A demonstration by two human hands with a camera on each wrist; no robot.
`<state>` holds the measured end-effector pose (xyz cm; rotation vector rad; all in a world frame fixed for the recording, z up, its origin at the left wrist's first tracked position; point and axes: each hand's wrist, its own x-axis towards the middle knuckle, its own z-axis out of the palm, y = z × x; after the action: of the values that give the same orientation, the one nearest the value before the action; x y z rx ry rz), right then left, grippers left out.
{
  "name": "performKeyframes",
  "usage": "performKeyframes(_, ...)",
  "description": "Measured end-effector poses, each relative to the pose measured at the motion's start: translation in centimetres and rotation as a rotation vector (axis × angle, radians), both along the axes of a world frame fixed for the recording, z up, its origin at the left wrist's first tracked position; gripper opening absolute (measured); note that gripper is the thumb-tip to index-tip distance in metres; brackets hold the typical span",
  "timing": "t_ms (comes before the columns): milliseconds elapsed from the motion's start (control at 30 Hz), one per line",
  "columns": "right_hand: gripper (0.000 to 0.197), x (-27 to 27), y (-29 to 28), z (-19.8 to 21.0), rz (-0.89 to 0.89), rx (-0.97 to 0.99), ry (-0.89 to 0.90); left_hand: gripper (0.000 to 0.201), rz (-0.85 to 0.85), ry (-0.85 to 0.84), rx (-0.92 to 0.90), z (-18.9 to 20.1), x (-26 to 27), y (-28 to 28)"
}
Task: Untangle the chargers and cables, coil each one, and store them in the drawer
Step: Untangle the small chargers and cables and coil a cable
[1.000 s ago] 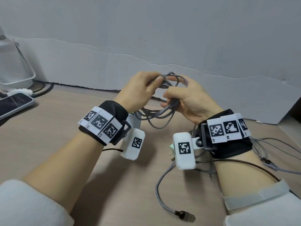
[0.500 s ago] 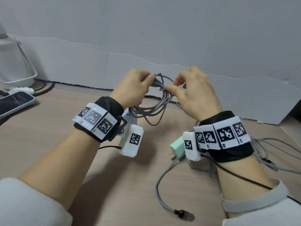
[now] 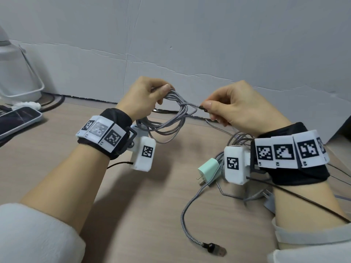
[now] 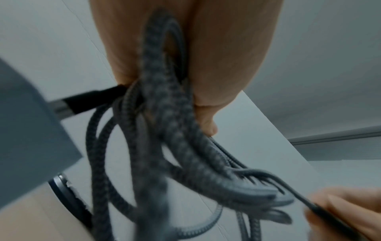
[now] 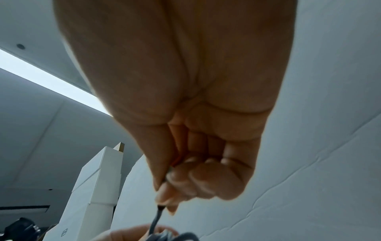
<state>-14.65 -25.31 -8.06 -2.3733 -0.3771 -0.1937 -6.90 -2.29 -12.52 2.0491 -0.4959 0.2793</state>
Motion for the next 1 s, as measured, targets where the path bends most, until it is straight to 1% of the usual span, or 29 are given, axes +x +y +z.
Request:
performKeyframes(67, 0.016, 0.0, -0.5, 0.1, 0.002, -0.034, 0.008, 0.024, -0.005, 0.01, -0.048, 0.2, 0.0, 0.2)
performKeyframes(133, 0.013, 0.2, -0.4, -0.2, -0.003, -0.084, 0.038, 0.023, -0.019, 0.041, -0.154, 0.5, -0.1, 0.3)
performKeyframes(267, 0.014, 1.1, 1.0, -2.2, -0.024, -0.212, 0.123, 0.025, -0.16, 0.163, -0.421, 1.2, -0.7, 0.2)
performKeyframes(300, 0.014, 1.4, 1.3, -2.7, -0.027, -0.25, 0.122, 0.026, -0.193, 0.185, -0.465, 1.3, -0.8, 0.0)
performKeyframes(367, 0.014, 2.0, 1.6, -3.1, -0.074, -0.324, 0.057, 0.027, -0.243, 0.236, -0.536, 1.6, -1.1, -0.4)
performKeyframes(433, 0.019, 2.5, 1.6, -3.4, -0.141, -0.306, -0.009, 0.028, -0.274, 0.287, -0.595, 1.7, -1.2, -0.7)
performKeyframes(467, 0.024, 2.7, 1.6, -3.6, -0.158, -0.263, -0.017, 0.028, -0.282, 0.304, -0.62, 1.8, -1.2, -0.8)
performKeyframes(500, 0.026, 2.8, 1.7, -3.7, -0.155, -0.179, -0.01, 0.028, -0.286, 0.314, -0.64, 1.8, -1.2, -0.8)
performKeyframes(600, 0.015, 2.8, 2.4, -4.2, -0.122, 0.224, 0.012, 0.023, -0.266, 0.301, -0.686, 2.1, -1.2, -0.8)
performKeyframes(700, 0.023, 2.7, 3.3, -3.9, -0.076, 0.528, 0.061, 0.028, -0.194, 0.238, -0.714, 2.0, -1.2, -1.1)
performKeyframes(733, 0.021, 2.6, 3.5, -3.8, -0.033, 0.61, 0.1, 0.027, -0.172, 0.207, -0.713, 1.9, -1.2, -1.2)
performKeyframes(767, 0.016, 2.5, 3.6, -3.6, 0.006, 0.694, 0.151, 0.026, -0.156, 0.178, -0.709, 1.9, -1.3, -1.4)
performKeyframes(800, 0.01, 2.3, 3.7, -3.4, 0.027, 0.761, 0.204, 0.026, -0.151, 0.158, -0.704, 1.8, -1.3, -1.6)
performKeyframes(833, 0.012, 2.3, 3.7, -3.4, 0.023, 0.814, 0.242, 0.027, -0.157, 0.149, -0.7, 1.8, -1.4, -1.9)
performKeyframes(900, 0.023, 2.5, 3.8, -3.7, -0.032, 0.876, 0.247, 0.027, -0.194, 0.148, -0.695, 1.8, -1.6, -2.3)
performKeyframes(933, 0.022, 2.5, 4.0, -3.8, -0.054, 0.9, 0.231, 0.027, -0.215, 0.149, -0.692, 1.8, -1.8, -2.5)
performKeyframes(1000, 0.01, 2.4, 4.4, -3.8, -0.053, 0.928, 0.229, 0.026, -0.249, 0.147, -0.684, 2.1, -2.0, -2.4)
